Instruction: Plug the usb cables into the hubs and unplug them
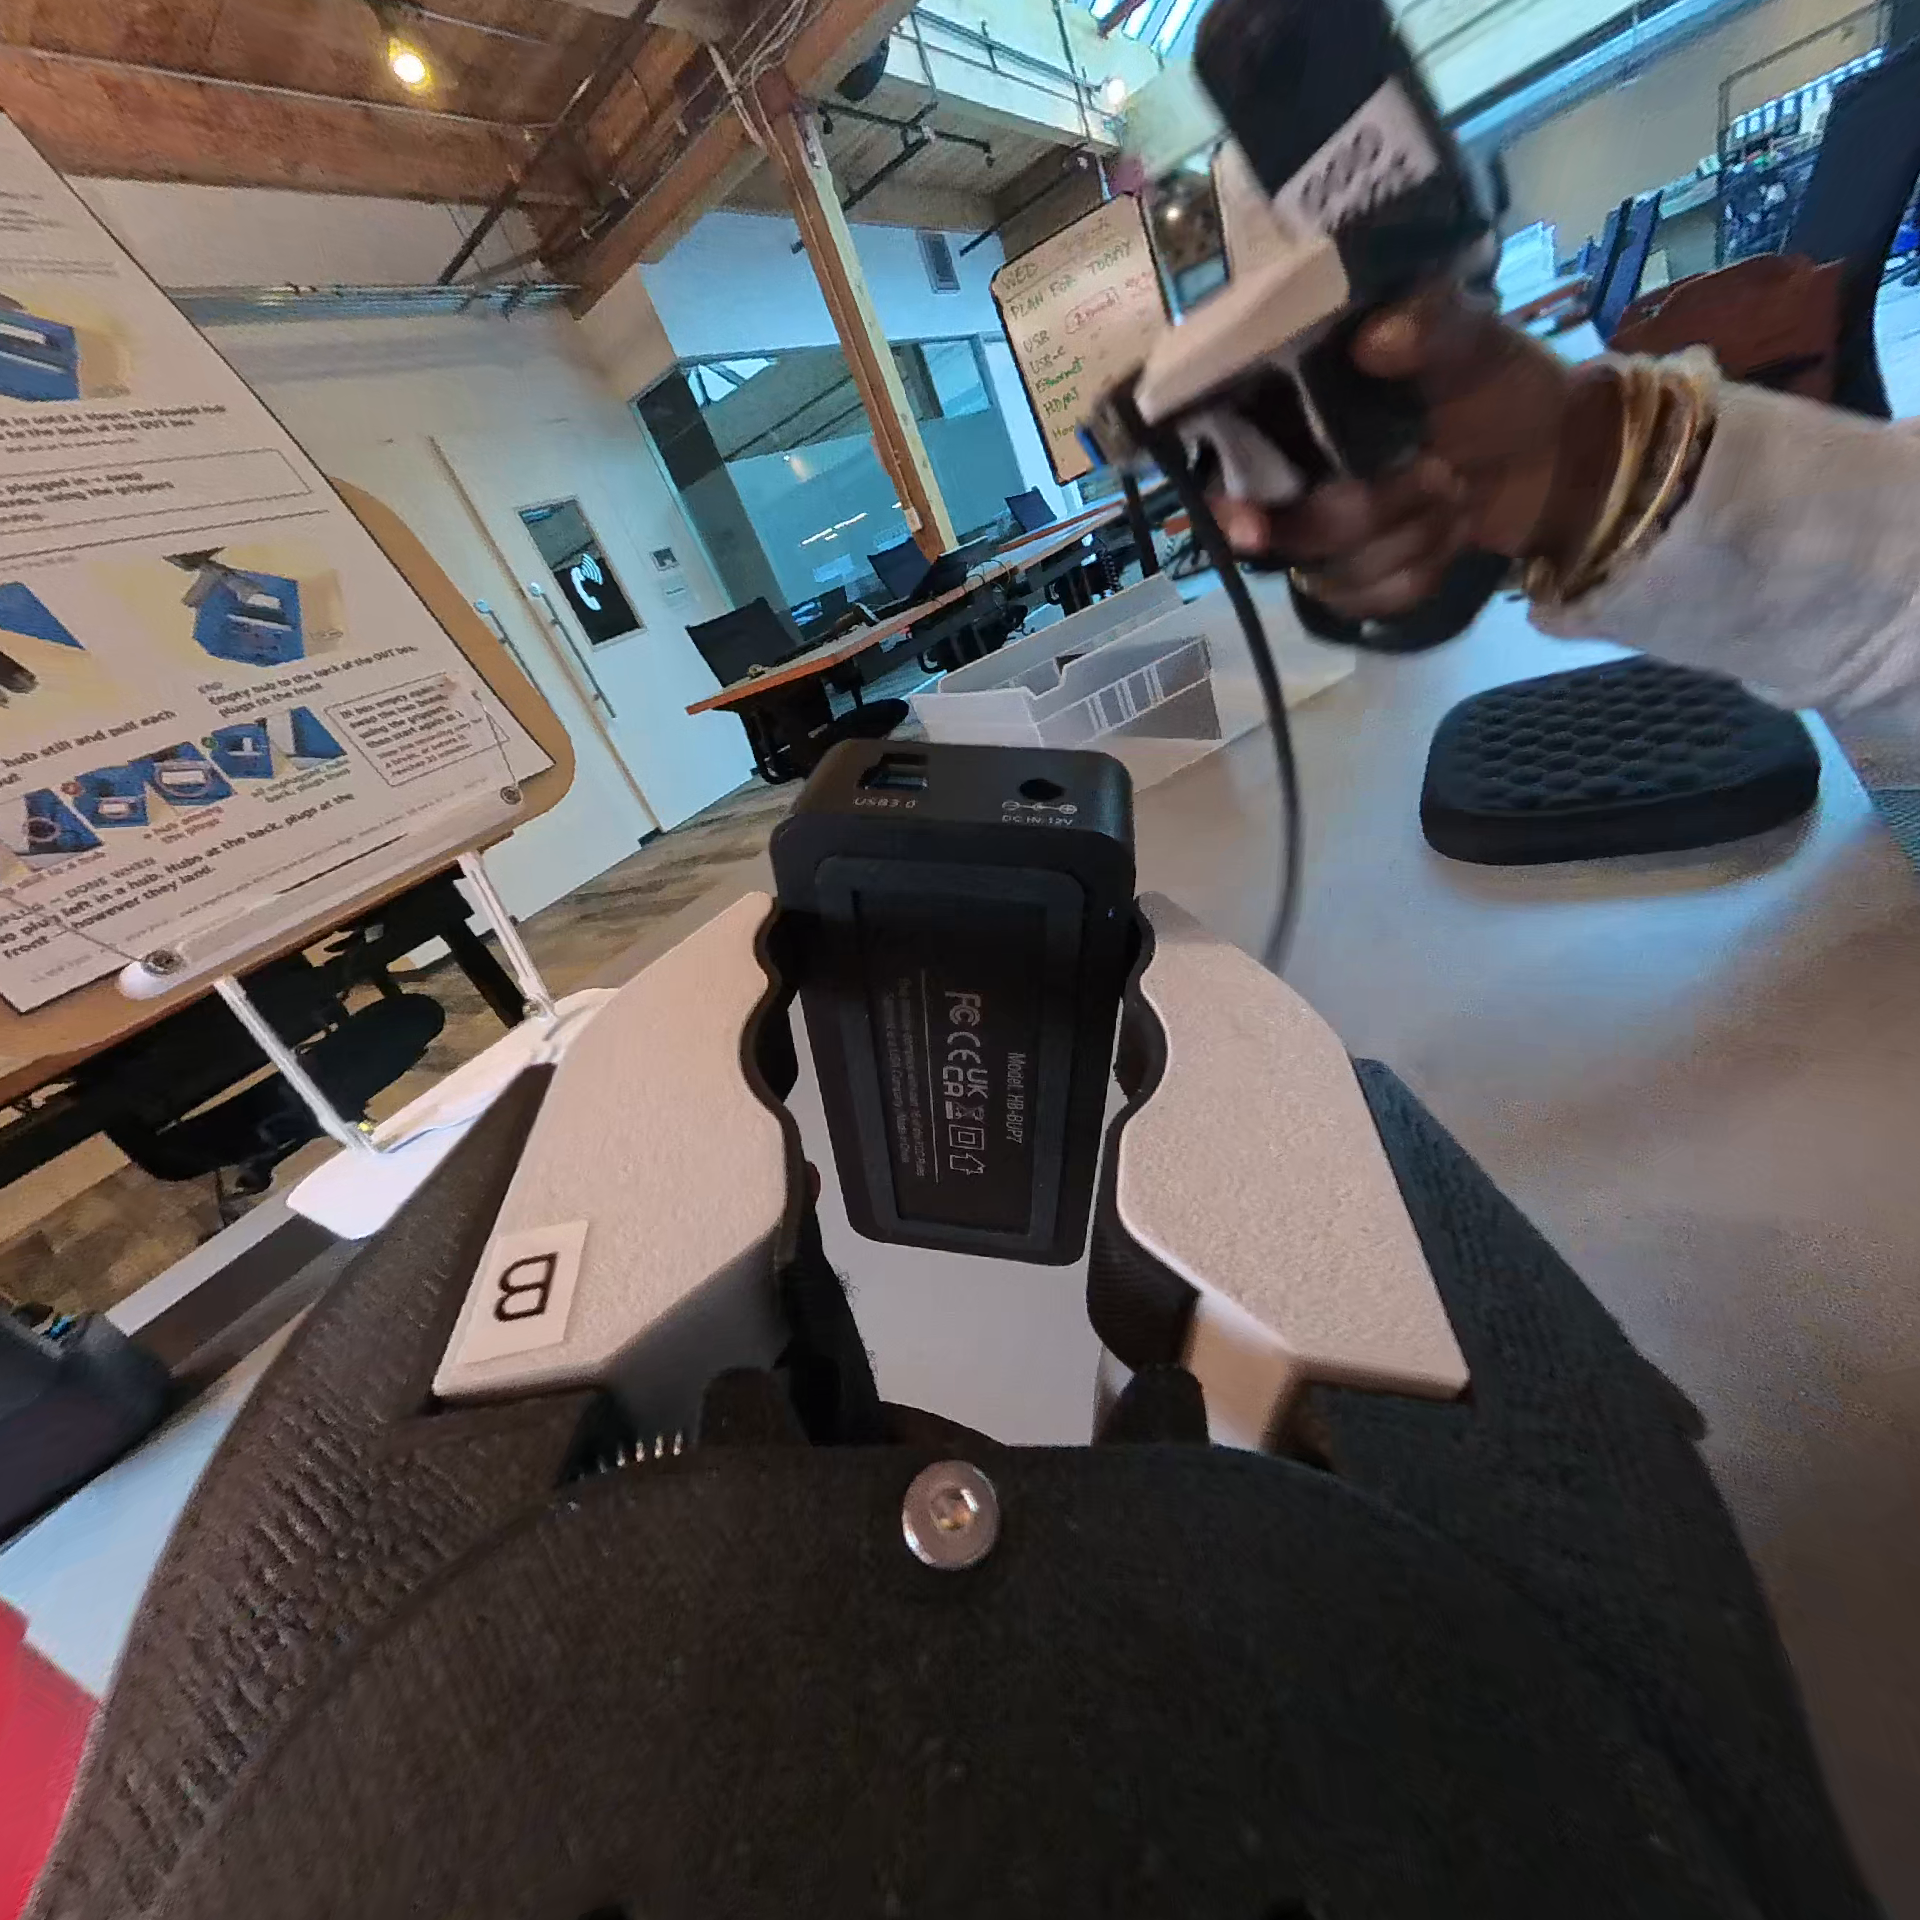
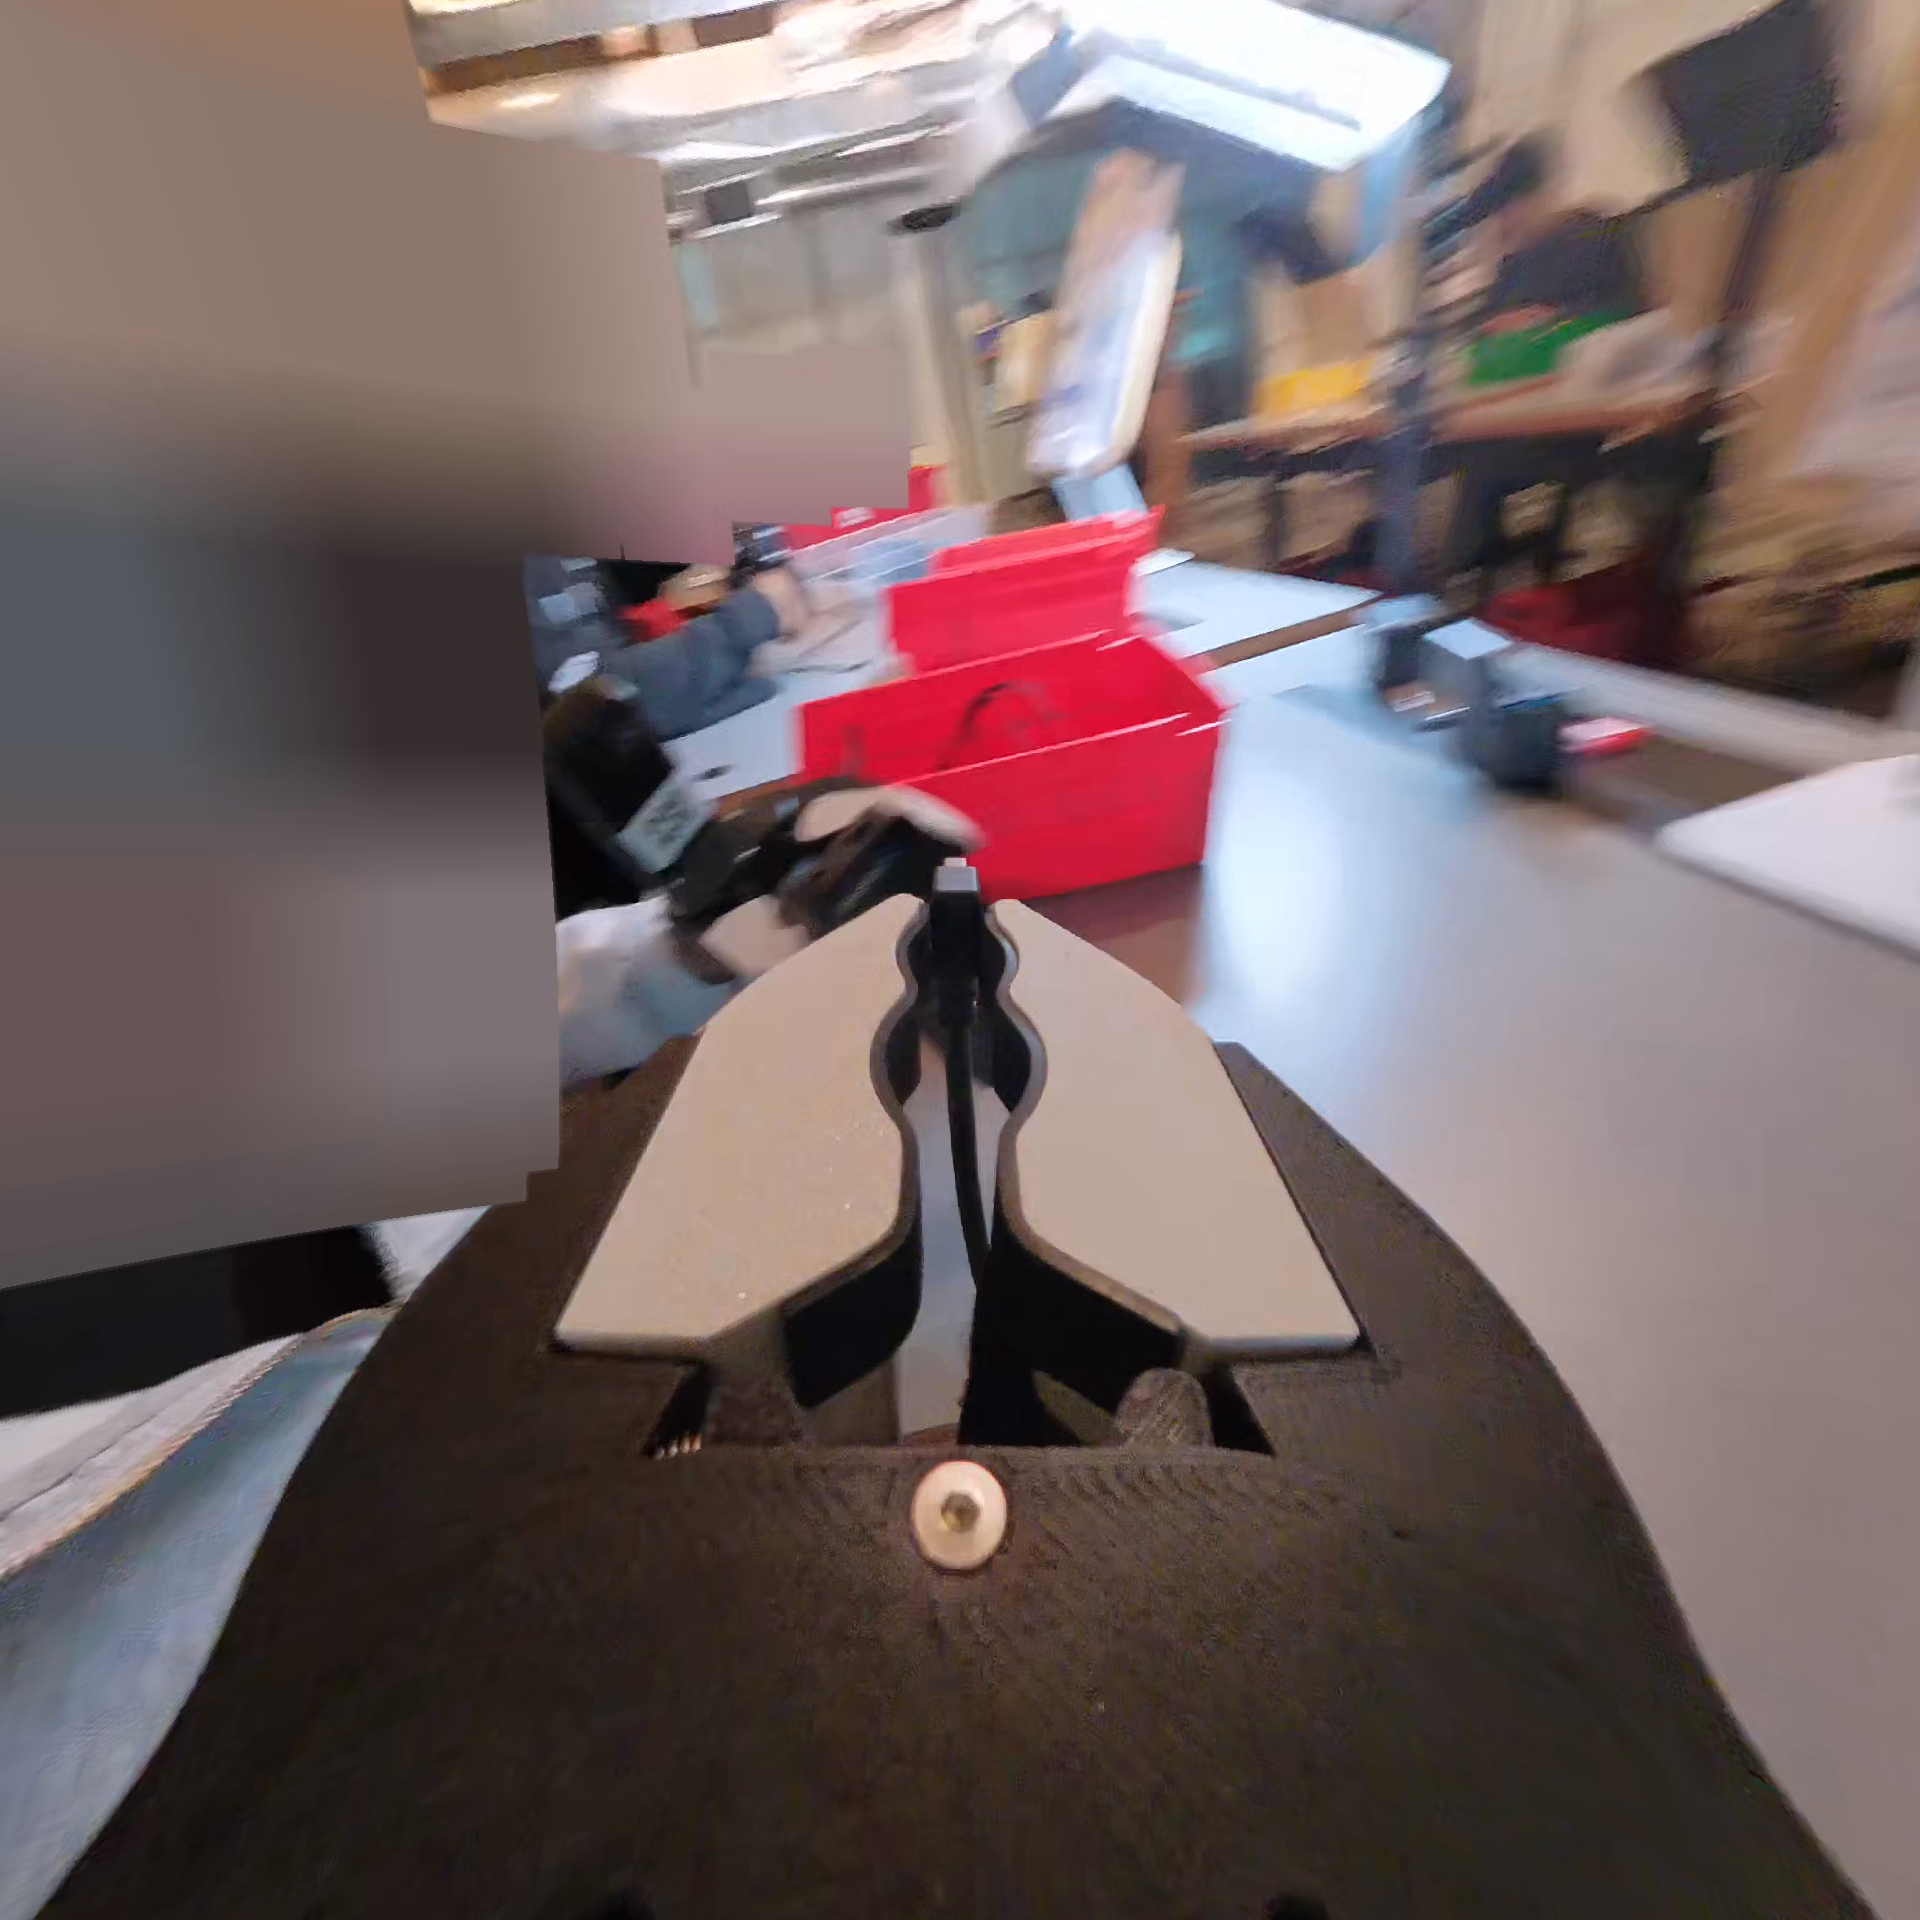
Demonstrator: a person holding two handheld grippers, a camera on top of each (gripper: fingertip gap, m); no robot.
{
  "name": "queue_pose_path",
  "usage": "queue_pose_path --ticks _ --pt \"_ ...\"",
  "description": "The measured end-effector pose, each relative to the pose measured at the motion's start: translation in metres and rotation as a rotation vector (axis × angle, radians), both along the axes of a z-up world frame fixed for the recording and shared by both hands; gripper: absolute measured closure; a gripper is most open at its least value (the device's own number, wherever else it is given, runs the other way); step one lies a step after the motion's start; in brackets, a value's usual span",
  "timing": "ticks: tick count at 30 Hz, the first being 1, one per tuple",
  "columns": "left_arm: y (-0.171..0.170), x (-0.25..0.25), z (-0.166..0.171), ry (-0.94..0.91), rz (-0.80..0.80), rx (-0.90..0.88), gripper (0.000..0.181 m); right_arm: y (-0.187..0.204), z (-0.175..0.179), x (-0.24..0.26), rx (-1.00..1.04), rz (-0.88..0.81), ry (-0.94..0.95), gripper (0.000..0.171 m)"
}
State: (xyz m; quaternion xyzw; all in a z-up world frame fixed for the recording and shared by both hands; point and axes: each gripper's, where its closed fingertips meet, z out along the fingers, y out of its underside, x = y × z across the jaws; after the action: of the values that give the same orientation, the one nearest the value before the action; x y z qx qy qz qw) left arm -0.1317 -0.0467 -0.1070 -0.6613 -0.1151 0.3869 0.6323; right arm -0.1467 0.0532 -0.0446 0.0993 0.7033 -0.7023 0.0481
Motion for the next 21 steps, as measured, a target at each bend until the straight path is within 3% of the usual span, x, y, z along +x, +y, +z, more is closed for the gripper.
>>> queue_pose_path --ticks 7,10,13,15,18,21 --pt "0.013 0.002 -0.012 -0.009 -0.026 -0.068 0.121 0.186 0.120 -0.092 -0.179 -0.820 0.328 0.163" --pt "0.010 0.000 -0.011 -0.006 -0.010 -0.063 0.121 0.251 0.135 -0.123 -0.164 -1.083 0.423 0.163" --pt "0.006 -0.002 -0.008 -0.006 0.003 -0.045 0.121 0.309 0.105 -0.162 -0.086 -1.341 0.470 0.163" --pt "0.004 -0.003 -0.008 -0.006 0.013 -0.045 0.121 0.341 0.056 -0.191 0.030 -1.467 0.367 0.163" --pt "0.004 -0.003 -0.008 -0.008 0.010 -0.042 0.121 0.368 -0.029 -0.223 0.274 -1.530 0.121 0.162" --pt "0.006 -0.003 -0.009 -0.016 0.002 -0.044 0.121 0.369 -0.058 -0.230 0.417 -1.497 0.009 0.123"
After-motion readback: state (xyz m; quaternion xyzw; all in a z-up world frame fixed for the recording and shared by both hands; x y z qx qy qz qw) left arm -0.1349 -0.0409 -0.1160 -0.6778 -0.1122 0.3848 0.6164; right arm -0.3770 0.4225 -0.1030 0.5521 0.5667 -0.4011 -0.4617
